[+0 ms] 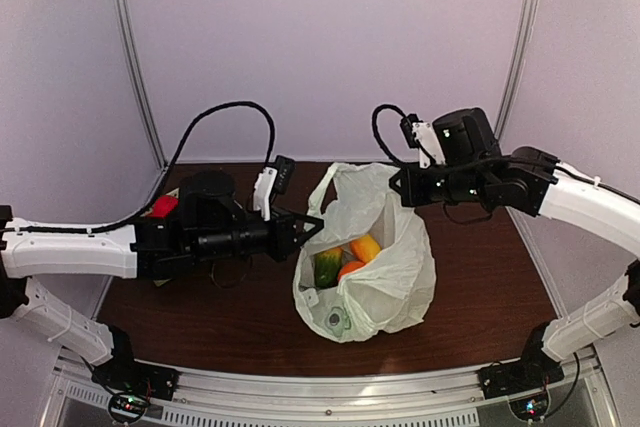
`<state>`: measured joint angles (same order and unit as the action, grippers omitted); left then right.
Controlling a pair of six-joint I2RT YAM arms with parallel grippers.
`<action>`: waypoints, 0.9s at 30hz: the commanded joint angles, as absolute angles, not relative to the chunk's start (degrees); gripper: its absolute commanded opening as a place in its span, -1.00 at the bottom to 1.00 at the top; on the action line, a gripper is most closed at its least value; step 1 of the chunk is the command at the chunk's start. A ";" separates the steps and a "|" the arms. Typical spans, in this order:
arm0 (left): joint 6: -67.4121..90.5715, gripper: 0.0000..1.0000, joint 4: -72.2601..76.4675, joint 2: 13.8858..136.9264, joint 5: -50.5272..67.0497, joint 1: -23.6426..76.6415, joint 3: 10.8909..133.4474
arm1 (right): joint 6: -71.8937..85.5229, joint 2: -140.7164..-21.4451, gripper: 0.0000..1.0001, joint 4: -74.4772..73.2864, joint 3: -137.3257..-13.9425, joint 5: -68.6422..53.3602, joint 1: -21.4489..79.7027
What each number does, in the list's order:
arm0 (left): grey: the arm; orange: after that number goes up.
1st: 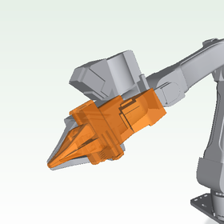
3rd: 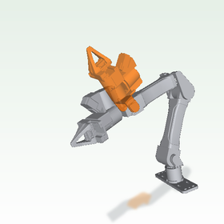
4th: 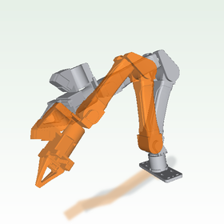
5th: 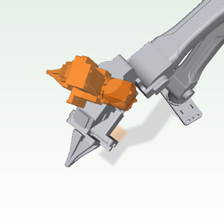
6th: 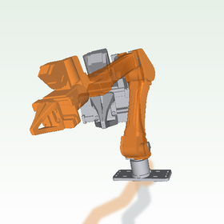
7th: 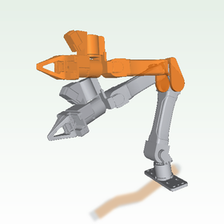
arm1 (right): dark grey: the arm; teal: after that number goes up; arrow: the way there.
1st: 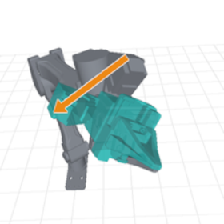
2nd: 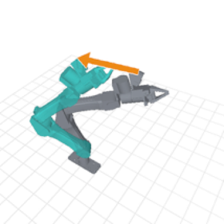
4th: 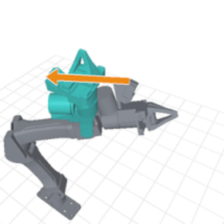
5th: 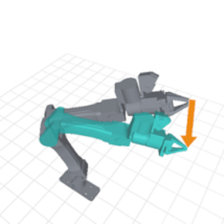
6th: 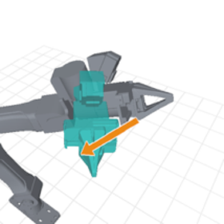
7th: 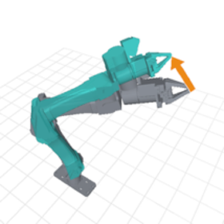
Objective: Untie the knot of the plastic bag and take out the fruit
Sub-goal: Adjust the bag opening for the takeout bag.
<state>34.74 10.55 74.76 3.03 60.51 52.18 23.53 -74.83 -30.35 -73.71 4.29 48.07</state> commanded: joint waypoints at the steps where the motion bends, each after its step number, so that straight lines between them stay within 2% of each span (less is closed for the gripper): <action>1: 37.91 -1.00 13.23 74.93 -8.30 64.30 47.48 | 22.96 -72.93 -0.74 -31.60 -69.09 3.13 47.73; 4: 39.01 -1.00 13.06 74.91 -12.87 66.89 46.48 | 22.78 -69.93 -0.04 -33.34 -67.60 1.63 47.80; 7: 40.34 -1.00 13.18 74.10 -16.34 68.31 46.03 | 22.04 -65.67 0.34 -35.64 -67.32 1.25 48.58; 10: 42.33 -1.00 12.94 73.13 -17.82 68.47 45.52 | 21.71 -61.15 0.56 -37.29 -67.77 0.68 49.93; 13: 43.87 -1.00 12.59 72.45 -18.43 68.45 44.96 | 22.23 -57.90 0.57 -37.10 -68.19 -1.69 51.61; 18: 45.23 -1.00 10.96 72.00 -18.68 68.44 44.56 | 24.10 -57.82 0.31 -32.67 -67.05 -4.80 57.55; 27: 46.61 -1.00 10.29 70.50 -19.50 68.46 43.11 | 28.19 -71.64 0.16 -30.19 -65.86 3.72 65.20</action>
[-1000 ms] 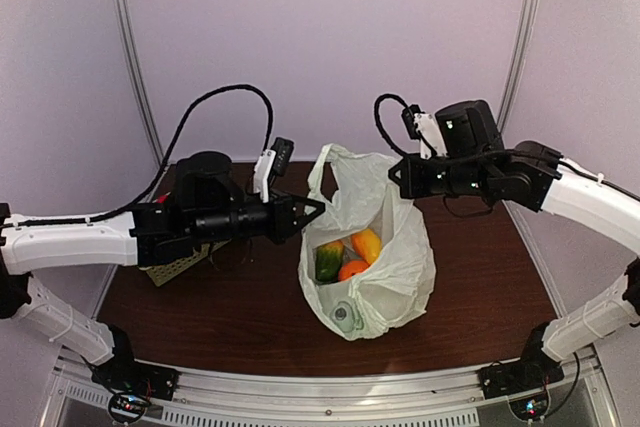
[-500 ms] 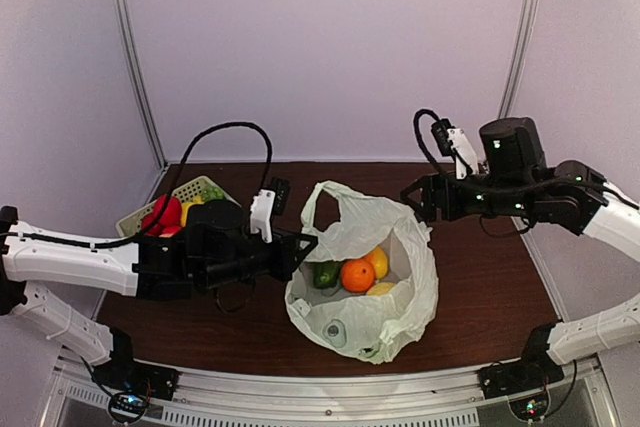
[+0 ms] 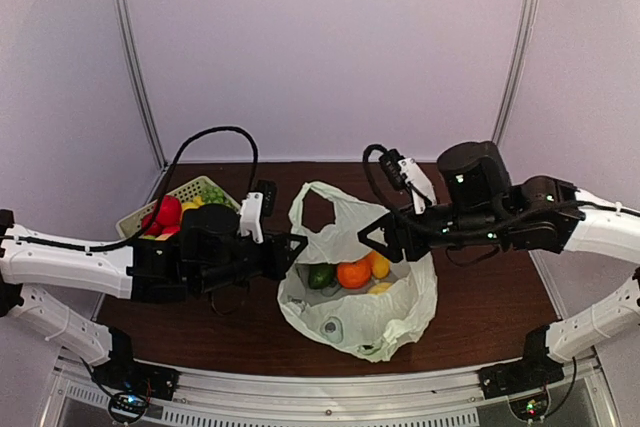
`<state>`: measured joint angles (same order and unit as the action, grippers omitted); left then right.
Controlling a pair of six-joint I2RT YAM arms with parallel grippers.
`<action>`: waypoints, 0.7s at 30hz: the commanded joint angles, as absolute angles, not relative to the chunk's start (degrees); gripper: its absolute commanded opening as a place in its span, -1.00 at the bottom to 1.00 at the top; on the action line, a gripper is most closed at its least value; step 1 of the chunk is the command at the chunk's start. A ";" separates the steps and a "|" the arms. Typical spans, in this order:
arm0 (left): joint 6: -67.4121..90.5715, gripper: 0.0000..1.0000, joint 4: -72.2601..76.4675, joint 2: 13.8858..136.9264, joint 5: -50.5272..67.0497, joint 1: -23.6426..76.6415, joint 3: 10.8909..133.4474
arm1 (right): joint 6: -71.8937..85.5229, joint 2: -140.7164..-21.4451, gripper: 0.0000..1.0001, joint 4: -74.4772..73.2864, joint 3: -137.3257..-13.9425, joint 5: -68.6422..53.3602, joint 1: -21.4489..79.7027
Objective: Untie the knot of the plastic bag and take out the fruit
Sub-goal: Adjust the bag opening for the takeout bag.
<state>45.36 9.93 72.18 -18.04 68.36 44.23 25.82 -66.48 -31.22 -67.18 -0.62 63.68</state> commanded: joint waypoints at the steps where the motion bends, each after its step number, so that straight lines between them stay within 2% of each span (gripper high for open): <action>1: 46.73 -1.00 10.28 70.35 -19.70 68.44 43.01 | 28.32 -73.16 0.15 -30.02 -65.76 4.15 65.63; 6: 47.11 -1.00 10.31 69.91 -19.78 68.47 42.65 | 29.69 -81.27 0.04 -32.84 -65.59 9.78 67.00; 11: 47.10 -1.00 10.19 70.00 -19.86 68.40 42.71 | 31.05 -88.67 0.07 -32.70 -64.42 11.36 67.03; 13: 47.11 -1.00 10.13 69.98 -19.98 68.46 42.62 | 31.58 -90.55 0.16 -33.20 -64.29 10.99 67.12; 16: 47.50 -1.00 10.53 70.00 -20.23 68.46 42.02 | 33.50 -90.47 0.48 -34.25 -62.31 11.51 67.61; 21: 48.00 -1.00 11.49 70.05 -20.36 68.47 40.85 | 36.66 -85.18 0.60 -35.66 -55.44 10.15 69.64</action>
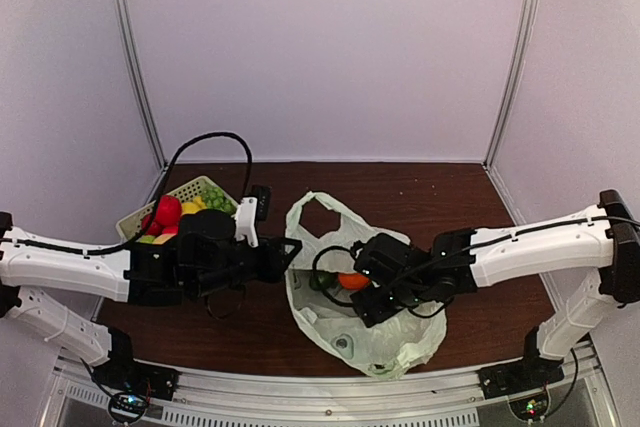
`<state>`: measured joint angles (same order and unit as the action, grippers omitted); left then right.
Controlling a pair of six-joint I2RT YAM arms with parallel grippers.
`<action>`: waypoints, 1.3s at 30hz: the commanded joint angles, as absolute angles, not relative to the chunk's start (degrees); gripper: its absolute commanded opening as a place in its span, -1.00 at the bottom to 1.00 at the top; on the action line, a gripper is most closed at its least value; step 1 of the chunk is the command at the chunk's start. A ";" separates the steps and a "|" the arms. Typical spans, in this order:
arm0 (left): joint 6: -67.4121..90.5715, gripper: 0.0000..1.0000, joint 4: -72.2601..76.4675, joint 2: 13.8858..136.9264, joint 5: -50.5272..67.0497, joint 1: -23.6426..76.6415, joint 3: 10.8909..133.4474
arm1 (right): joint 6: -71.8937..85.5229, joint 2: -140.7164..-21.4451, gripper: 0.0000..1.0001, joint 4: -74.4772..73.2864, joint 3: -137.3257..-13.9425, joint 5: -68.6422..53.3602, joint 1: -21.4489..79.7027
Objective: Untie the knot of the plastic bag and take out the fruit
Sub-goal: Adjust the bag opening for the takeout bag, then reach into the gripper in the takeout bag.
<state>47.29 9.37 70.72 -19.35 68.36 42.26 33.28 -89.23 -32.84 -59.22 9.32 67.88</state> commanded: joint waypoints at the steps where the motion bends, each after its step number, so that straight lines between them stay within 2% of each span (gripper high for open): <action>1: 48.11 -1.00 11.48 69.97 -20.43 68.47 40.59 | 37.51 -84.50 0.61 -35.75 -53.91 9.77 70.31; 12: 48.29 -1.00 15.81 67.87 -20.10 68.47 35.01 | 45.94 -76.13 0.73 -30.16 -41.98 10.62 76.18; 17: 45.63 -1.00 22.58 66.21 -15.76 68.46 30.69 | 43.10 -73.79 0.94 -31.76 -46.50 17.68 76.00; 20: 45.34 -1.00 23.65 65.93 -14.04 68.47 30.09 | 41.27 -75.28 0.97 -31.72 -50.61 20.54 75.15; 24: 46.26 -1.00 24.24 66.05 -13.46 68.47 29.97 | 38.37 -78.94 0.94 -27.16 -52.84 22.26 73.18; 32: 47.58 -1.00 23.74 65.62 -14.54 68.42 30.39 | 33.54 -86.22 0.66 -18.41 -53.85 21.37 68.91; 36: 48.06 -1.00 23.47 65.94 -14.54 68.47 30.37 | 31.34 -89.28 0.68 -15.96 -54.60 20.98 67.02; 39: 48.53 -1.00 23.47 65.94 -14.50 68.47 30.25 | 30.50 -91.59 0.79 -14.25 -54.77 20.43 65.14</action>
<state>47.70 21.41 66.50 -14.52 68.36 30.52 33.12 -89.23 -18.28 -53.30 19.77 67.33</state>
